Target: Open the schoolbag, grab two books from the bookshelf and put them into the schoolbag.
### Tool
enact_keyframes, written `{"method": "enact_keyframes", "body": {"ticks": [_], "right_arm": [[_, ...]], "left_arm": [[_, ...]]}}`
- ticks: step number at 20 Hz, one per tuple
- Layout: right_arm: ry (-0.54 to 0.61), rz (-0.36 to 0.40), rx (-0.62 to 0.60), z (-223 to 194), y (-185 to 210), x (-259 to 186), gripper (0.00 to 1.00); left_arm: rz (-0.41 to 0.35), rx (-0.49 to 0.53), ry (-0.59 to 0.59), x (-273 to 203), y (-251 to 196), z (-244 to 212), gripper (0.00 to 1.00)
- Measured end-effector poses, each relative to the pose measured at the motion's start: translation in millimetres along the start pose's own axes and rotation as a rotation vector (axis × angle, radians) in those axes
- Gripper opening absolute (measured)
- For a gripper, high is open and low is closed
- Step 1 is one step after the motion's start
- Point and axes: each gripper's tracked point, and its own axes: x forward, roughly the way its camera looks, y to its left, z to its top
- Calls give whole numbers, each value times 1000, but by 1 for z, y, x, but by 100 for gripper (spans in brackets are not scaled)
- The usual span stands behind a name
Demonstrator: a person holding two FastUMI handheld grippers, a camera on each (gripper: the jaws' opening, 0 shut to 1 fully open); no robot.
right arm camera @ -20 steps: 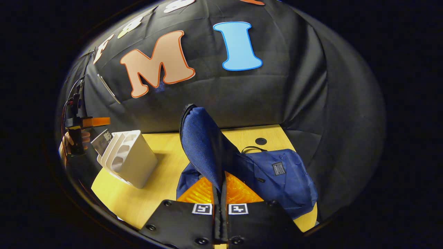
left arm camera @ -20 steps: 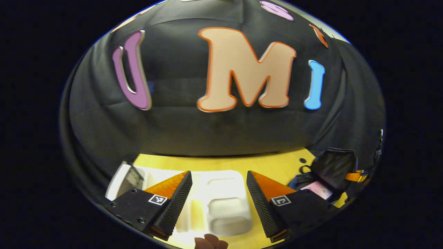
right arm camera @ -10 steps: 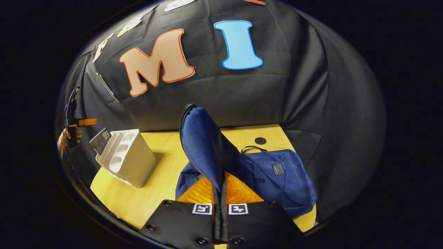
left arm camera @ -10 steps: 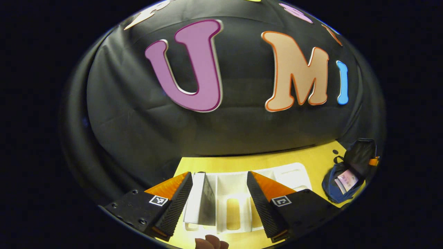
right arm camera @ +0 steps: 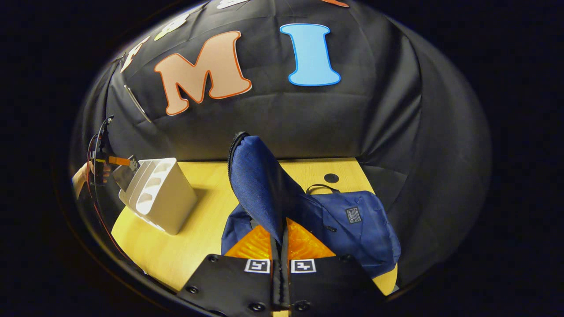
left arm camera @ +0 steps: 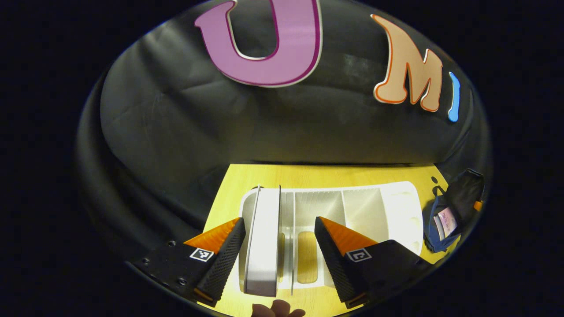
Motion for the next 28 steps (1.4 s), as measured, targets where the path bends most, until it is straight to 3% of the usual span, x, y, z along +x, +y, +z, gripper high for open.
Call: {"method": "enact_keyframes", "body": {"ticks": [11, 15, 17, 21, 28], "right_arm": [[8, -6, 2, -3, 0, 0, 4], [7, -11, 7, -2, -1, 0, 4], [6, -13, 7, -2, -1, -1, 4], [5, -14, 10, -2, -1, -2, 4], [4, -16, 10, -3, -1, -3, 4]], "left_arm": [[-32, 9, 192, 33, 6, -41, 86], [-86, 6, 231, 36, -6, -48, 67], [-75, 16, 239, 36, -7, -48, 49], [-57, 33, 252, 36, -6, -46, 41], [-50, 82, 254, 33, -4, -34, 39]]}}
